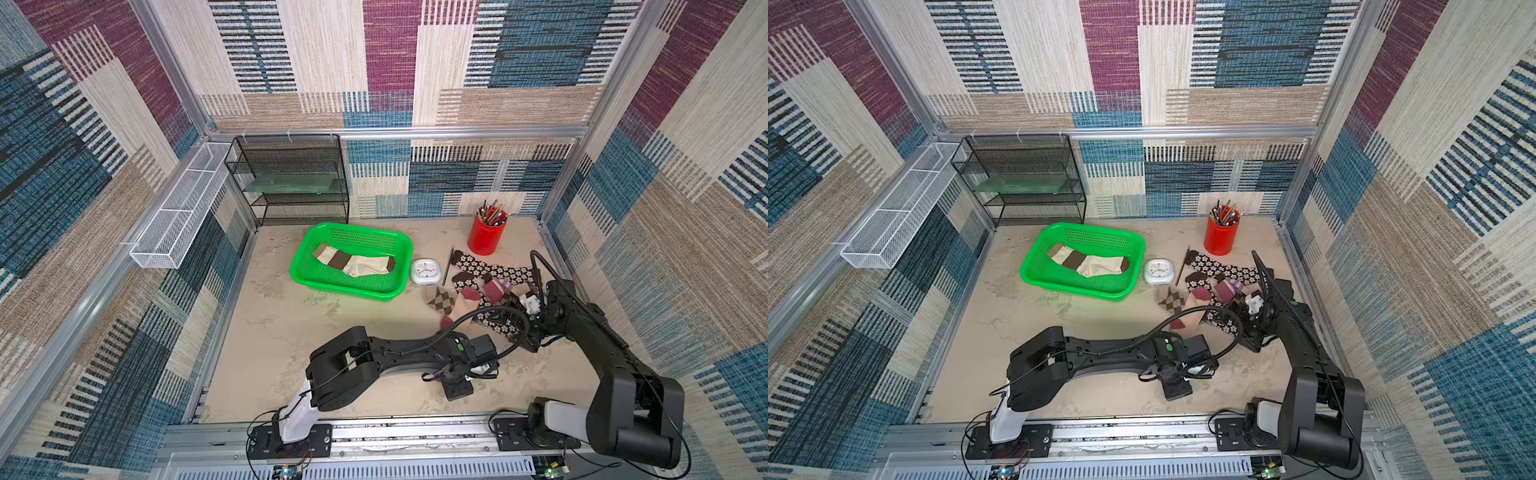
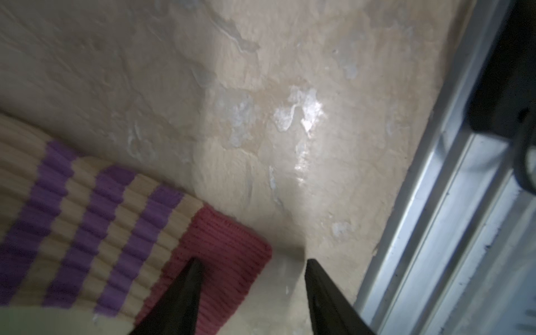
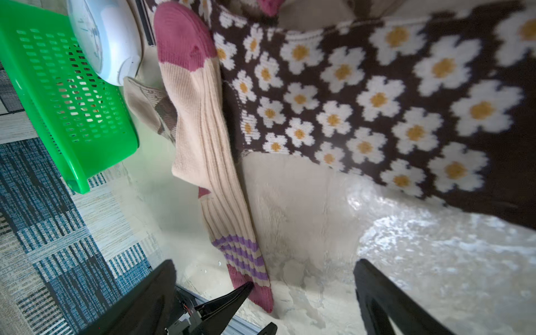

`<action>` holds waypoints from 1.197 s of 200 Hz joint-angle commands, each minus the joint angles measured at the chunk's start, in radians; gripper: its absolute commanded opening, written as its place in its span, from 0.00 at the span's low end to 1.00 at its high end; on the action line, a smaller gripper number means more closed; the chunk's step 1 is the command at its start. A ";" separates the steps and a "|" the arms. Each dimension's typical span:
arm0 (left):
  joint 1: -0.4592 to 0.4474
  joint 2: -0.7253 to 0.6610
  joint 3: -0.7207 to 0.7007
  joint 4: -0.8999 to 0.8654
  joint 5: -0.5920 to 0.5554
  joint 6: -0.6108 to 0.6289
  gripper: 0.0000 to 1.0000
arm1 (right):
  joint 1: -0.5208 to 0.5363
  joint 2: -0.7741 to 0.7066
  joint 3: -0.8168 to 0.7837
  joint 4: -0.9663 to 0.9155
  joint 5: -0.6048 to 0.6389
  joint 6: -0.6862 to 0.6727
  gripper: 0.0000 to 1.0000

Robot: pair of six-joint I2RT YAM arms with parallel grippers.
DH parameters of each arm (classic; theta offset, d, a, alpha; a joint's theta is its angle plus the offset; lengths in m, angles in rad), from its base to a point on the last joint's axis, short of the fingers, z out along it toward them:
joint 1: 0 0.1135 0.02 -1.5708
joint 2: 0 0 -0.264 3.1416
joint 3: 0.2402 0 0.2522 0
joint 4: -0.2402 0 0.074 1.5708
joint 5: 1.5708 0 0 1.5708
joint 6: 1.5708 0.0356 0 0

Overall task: Place the socks together as a pair
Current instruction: Pick up the sock at the center of the board.

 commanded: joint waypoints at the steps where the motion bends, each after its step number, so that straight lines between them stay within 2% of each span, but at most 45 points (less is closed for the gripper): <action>1: -0.001 0.028 -0.014 0.006 -0.015 0.022 0.53 | -0.001 0.002 0.019 0.015 -0.032 -0.012 0.98; 13: 0.002 0.046 -0.011 0.005 -0.043 0.014 0.46 | -0.001 0.000 0.027 0.018 -0.034 -0.005 0.98; 35: 0.005 0.054 -0.017 0.003 -0.066 -0.005 0.23 | -0.001 -0.005 0.035 0.015 -0.045 -0.003 0.98; 45: 0.007 0.044 -0.026 0.004 -0.068 -0.011 0.20 | 0.000 -0.009 0.031 0.016 -0.046 -0.003 0.98; 64: 0.008 0.003 -0.020 -0.009 -0.061 -0.024 0.07 | -0.001 -0.019 0.012 0.029 -0.055 0.005 0.98; 81: 0.016 -0.043 -0.004 -0.022 -0.027 -0.046 0.01 | -0.001 -0.036 -0.003 0.044 -0.069 0.013 0.98; 123: 0.056 -0.215 0.090 -0.119 0.131 -0.144 0.00 | -0.001 -0.072 -0.004 0.038 -0.092 0.021 0.98; 177: 0.187 -0.420 0.205 -0.140 0.361 -0.396 0.00 | -0.001 -0.125 0.000 0.042 -0.116 0.042 0.97; 208: 0.227 -0.452 0.302 -0.112 0.434 -0.535 0.00 | -0.001 -0.144 0.002 0.049 -0.119 0.048 0.96; 239: 0.234 -0.452 0.376 -0.093 0.457 -0.624 0.00 | 0.005 -0.149 0.008 0.057 -0.126 0.055 0.96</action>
